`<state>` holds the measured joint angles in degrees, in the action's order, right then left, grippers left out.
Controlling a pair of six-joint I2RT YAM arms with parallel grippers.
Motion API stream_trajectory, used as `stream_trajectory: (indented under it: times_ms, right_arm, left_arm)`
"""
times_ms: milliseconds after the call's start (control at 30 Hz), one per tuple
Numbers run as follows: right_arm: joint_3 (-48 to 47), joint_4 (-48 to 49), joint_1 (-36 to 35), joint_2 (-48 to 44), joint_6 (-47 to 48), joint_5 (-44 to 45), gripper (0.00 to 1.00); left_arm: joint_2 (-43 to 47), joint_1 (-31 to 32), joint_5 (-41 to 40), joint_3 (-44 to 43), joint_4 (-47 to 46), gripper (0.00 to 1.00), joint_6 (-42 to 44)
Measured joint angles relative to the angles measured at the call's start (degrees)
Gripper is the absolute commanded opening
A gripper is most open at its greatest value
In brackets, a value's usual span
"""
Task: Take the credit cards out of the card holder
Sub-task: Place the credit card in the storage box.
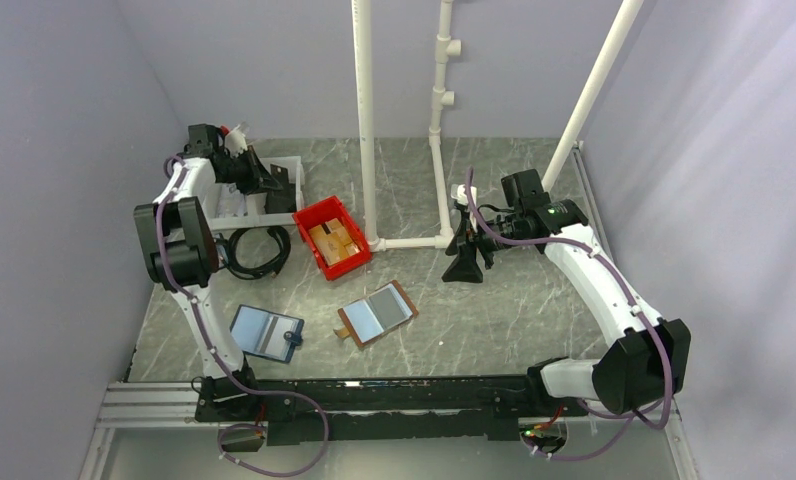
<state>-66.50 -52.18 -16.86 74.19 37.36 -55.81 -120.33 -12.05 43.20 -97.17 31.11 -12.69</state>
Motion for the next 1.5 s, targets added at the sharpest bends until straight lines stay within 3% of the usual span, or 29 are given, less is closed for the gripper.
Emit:
stream_trajectory:
  times_ms: [300,633,867,1000,1167,1233,1300,1500]
  right_arm:
    - [0.17,0.00,0.00,0.42,0.00,0.00,0.73]
    - [0.26,0.00,0.00,0.66,-0.02,0.00,0.73]
    - [0.37,0.09,0.00,0.72,-0.04,0.02,0.73]
    - [0.66,0.35,0.00,0.81,-0.04,0.13,0.73]
    - [1.07,0.59,0.00,0.81,0.20,0.20,0.73]
    - [1.73,1.01,0.00,0.79,0.35,-0.02,0.73]
    - [2.84,1.79,0.00,0.63,0.52,-0.24,0.73]
    - [5.29,4.02,0.00,-0.76,0.63,-0.22,0.73]
  left_arm:
    - [-6.34,1.68,-2.99,-7.48,5.62,0.04,2.99]
    - [-11.56,4.76,-10.73,-14.01,11.10,0.21,3.06]
    - [-9.33,5.33,-19.26,-15.39,11.39,0.32,2.67]
    - [-1.07,5.25,-22.86,-10.27,9.16,0.41,2.49]
    - [16.81,5.09,-23.41,3.08,0.96,0.61,0.55]
    - [24.98,4.66,-21.46,10.43,-3.61,0.76,-1.77]
    - [33.90,3.91,-18.51,19.69,-9.22,0.98,-5.42]
    - [51.41,-1.20,-10.01,42.77,-19.85,0.99,-18.01]
